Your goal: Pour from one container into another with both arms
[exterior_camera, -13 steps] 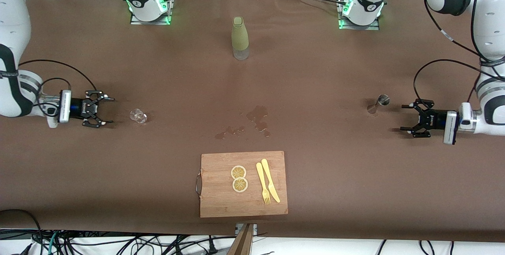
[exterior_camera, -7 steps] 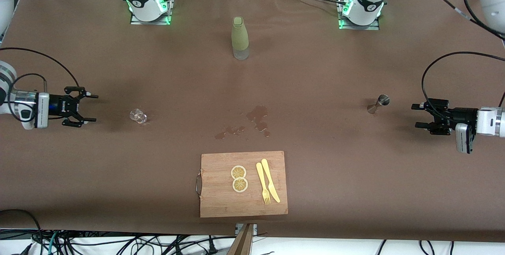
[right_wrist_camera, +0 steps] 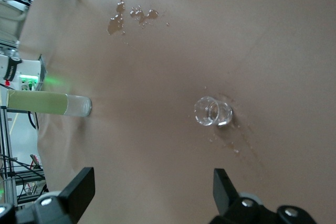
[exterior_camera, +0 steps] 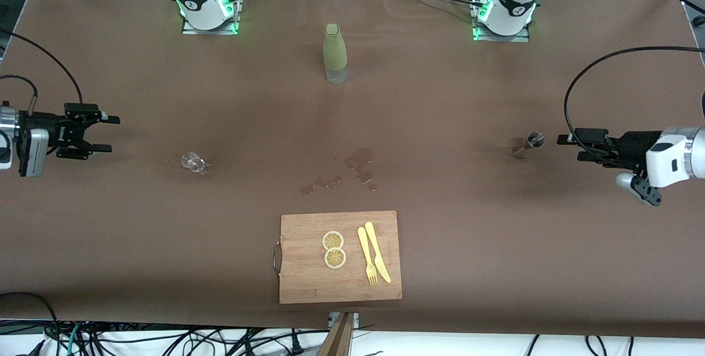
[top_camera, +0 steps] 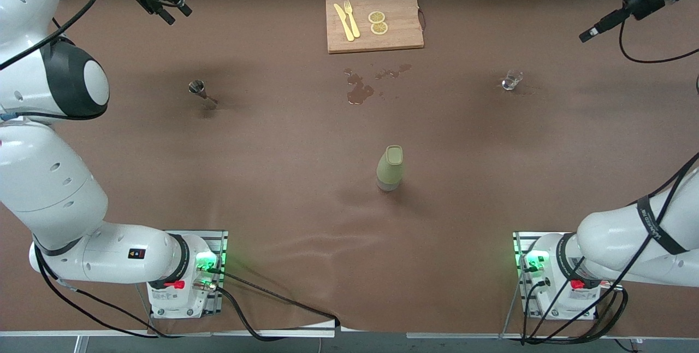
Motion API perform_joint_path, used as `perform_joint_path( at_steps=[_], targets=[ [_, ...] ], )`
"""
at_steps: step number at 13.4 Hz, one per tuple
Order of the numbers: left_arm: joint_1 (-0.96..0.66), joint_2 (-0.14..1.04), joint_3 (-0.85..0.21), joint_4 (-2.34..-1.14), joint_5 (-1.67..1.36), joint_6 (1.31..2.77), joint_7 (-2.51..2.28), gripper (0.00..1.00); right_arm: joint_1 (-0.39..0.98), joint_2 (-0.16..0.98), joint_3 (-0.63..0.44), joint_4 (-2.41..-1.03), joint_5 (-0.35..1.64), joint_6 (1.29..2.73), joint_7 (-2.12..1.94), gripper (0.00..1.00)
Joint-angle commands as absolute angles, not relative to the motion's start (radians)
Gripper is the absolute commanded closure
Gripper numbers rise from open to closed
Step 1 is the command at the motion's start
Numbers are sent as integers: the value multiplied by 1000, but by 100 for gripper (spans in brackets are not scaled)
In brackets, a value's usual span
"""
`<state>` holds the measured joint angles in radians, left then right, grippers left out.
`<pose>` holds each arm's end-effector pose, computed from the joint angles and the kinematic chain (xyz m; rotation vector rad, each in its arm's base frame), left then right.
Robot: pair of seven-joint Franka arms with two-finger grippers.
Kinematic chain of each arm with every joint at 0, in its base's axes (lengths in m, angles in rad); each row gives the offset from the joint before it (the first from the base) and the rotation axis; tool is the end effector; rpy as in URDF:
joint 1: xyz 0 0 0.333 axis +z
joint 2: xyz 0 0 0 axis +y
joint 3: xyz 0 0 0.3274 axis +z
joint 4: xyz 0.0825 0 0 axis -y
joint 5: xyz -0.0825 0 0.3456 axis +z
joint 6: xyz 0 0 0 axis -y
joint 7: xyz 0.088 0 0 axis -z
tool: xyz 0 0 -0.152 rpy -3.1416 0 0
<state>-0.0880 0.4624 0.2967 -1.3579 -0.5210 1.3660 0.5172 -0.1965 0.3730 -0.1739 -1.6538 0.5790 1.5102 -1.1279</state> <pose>0.5989 0.0106 0.4287 2.5730 -0.3919 -0.3517 0.5510 -0.1118 0.3744 -2.3105 -0.7591 0.0194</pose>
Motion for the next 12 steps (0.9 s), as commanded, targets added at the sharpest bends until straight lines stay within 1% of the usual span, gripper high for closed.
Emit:
perform_joint_path(
  at_steps=[1, 2, 3, 5, 8, 11, 12],
  targets=[
    [-146, 381, 275, -1327, -312, 1408, 486, 0, -181, 309, -172, -1652, 474, 1483, -978, 0],
    [-147, 370, 238, -1313, -226, 1410, 495, 0, -164, 264, -170, -1661, 435, 1483, -907, 0],
    [-147, 351, 230, -1304, -185, 1414, 497, 0, -134, 227, -170, -1660, 378, 1471, -802, 0],
    [-147, 348, 235, -1237, -172, 1427, 486, 0, -66, 152, -169, -1664, 266, 1462, -579, 0],
    [-147, 321, 204, -1216, -60, 1414, 389, 0, 30, 100, -140, -1661, 47, 1466, -341, 0],
    [-149, 302, 195, -1210, -64, 1330, 145, 0, 60, 80, -81, -1667, -99, 1480, -117, 0],
    [-149, 296, 172, -1210, -60, 1313, 71, 0, 60, 78, -80, -1669, -104, 1488, -38, 0]
  ],
)
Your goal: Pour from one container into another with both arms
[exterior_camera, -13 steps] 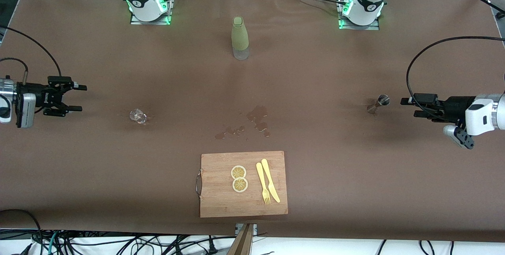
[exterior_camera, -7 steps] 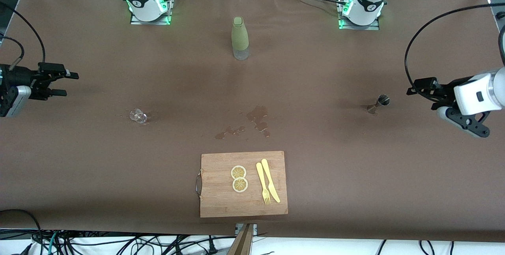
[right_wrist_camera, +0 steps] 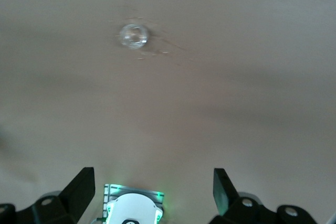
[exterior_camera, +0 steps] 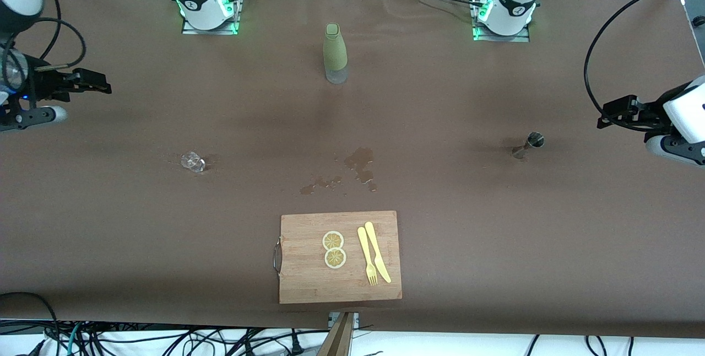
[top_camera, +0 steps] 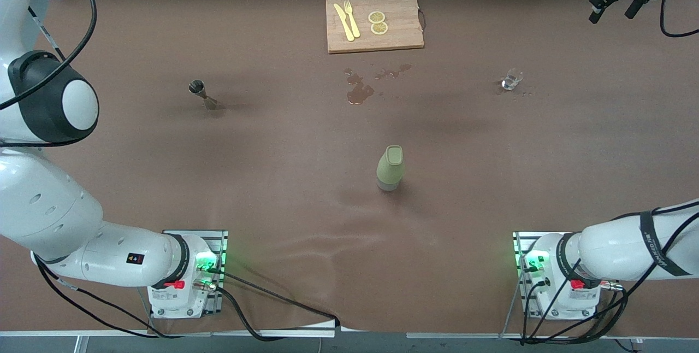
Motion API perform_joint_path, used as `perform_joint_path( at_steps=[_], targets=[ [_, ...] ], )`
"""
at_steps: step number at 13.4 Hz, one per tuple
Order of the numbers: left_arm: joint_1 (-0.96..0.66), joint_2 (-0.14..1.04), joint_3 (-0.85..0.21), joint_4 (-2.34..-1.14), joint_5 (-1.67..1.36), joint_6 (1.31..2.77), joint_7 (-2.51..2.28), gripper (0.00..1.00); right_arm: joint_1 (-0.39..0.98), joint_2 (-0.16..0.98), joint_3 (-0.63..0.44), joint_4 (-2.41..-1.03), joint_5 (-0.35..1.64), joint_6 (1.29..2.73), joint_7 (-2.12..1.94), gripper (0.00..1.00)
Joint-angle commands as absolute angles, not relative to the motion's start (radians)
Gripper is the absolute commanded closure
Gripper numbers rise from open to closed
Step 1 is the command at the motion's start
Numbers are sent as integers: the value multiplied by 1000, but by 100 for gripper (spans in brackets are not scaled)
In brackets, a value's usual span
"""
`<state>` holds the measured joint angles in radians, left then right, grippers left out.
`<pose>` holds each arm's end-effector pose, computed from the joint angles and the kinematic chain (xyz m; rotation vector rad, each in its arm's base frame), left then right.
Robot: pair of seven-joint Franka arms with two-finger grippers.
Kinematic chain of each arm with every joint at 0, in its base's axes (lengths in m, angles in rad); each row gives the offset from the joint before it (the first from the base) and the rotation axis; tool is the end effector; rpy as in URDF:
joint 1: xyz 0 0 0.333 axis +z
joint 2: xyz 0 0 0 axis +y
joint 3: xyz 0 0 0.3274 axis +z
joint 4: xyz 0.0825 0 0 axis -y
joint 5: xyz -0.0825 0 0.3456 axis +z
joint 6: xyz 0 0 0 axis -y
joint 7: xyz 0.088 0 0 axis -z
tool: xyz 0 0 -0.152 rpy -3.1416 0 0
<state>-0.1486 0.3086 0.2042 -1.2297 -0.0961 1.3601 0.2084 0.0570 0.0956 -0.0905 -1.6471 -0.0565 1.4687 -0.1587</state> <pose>0.5799 -0.0027 0.5512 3.0644 -0.2594 -0.2568 0.5110 -0.0245 0.5036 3.0668 0.1941 -0.4308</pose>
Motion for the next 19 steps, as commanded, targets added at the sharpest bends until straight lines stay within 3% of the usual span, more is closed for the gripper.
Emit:
perform_joint_path(
  at_steps=[1, 5, 7, 13, 19],
  targets=[
    [-149, 296, 167, -1210, -61, 1310, 42, 0, 60, 71, -80, -1669, -101, 1493, 41, 0],
    [-159, 266, 164, -1210, -74, 1305, 34, 0, 43, -20, -86, -1761, 67, 1682, 35, 0],
    [-163, 238, 166, -1215, -72, 1305, -3, 0, 41, -15, -87, -1769, 60, 1748, 3, 0],
    [-152, 172, 129, -1292, -72, 1307, -81, 0, 46, 26, -81, -1694, 2, 1657, 5, 0],
    [-149, 199, 107, -1275, -74, 1307, -124, 0, 43, 31, -84, -1695, 2, 1649, 2, 0]
  ],
)
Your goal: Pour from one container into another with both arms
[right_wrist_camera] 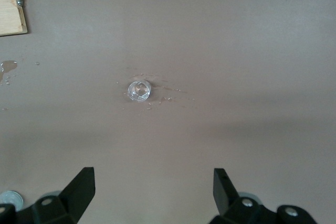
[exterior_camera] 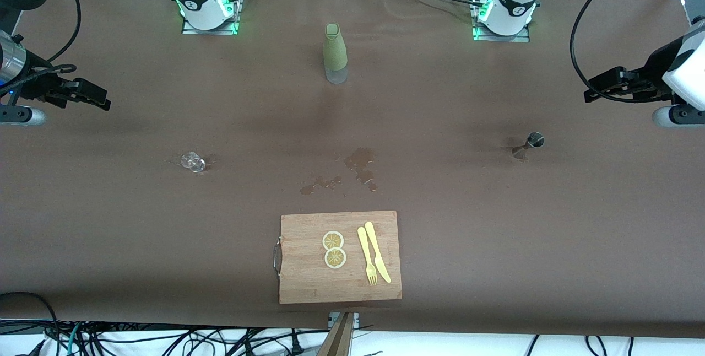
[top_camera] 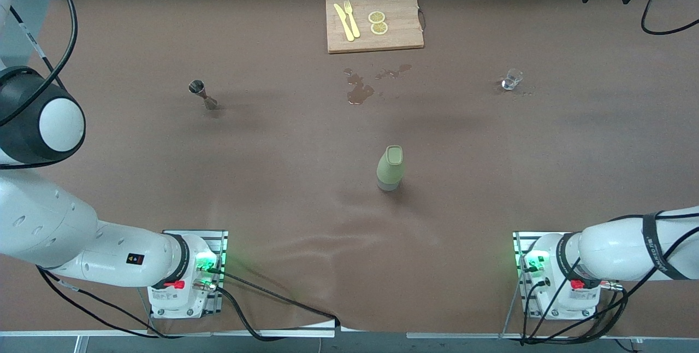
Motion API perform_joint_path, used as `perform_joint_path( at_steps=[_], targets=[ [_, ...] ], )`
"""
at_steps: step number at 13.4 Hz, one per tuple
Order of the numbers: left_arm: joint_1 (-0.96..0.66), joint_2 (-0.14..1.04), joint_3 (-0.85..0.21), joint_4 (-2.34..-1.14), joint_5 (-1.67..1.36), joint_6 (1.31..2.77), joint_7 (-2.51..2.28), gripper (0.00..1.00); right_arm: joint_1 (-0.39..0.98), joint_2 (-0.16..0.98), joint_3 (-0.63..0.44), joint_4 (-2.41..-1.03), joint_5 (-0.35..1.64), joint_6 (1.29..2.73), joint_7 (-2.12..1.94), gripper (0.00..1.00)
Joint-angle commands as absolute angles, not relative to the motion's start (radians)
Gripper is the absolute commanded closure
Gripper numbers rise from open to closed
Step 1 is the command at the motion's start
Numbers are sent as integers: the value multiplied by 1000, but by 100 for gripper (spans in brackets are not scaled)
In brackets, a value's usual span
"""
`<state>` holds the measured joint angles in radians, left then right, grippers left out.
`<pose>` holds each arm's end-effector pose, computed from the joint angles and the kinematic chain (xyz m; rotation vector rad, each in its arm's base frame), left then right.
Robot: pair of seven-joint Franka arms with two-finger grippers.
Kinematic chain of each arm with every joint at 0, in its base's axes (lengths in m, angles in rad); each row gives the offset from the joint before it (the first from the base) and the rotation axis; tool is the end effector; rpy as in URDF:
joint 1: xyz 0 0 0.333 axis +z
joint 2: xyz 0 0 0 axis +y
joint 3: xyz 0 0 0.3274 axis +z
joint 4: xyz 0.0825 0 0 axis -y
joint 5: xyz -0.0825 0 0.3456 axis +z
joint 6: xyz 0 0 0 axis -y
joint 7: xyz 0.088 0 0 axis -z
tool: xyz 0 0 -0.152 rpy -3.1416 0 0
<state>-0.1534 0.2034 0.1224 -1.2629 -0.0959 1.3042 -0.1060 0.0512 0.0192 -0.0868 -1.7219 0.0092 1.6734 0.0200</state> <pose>0.5428 -0.0409 0.5920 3.0715 0.0870 -0.2544 0.5206 -0.0169 0.5239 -3.1306 0.0891 0.1058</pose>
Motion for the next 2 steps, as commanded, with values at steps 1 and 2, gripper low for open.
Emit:
perform_joint_path(
  at_steps=[1, 2],
  targets=[
    [-153, 204, 107, -1275, -72, 1307, -124, 0, 43, 29, -84, -1695, 2, 1646, 3, 0],
    [-153, 209, 106, -1275, -74, 1308, -124, 0, 43, 29, -84, -1695, 0, 1646, 2, 0]
  ],
)
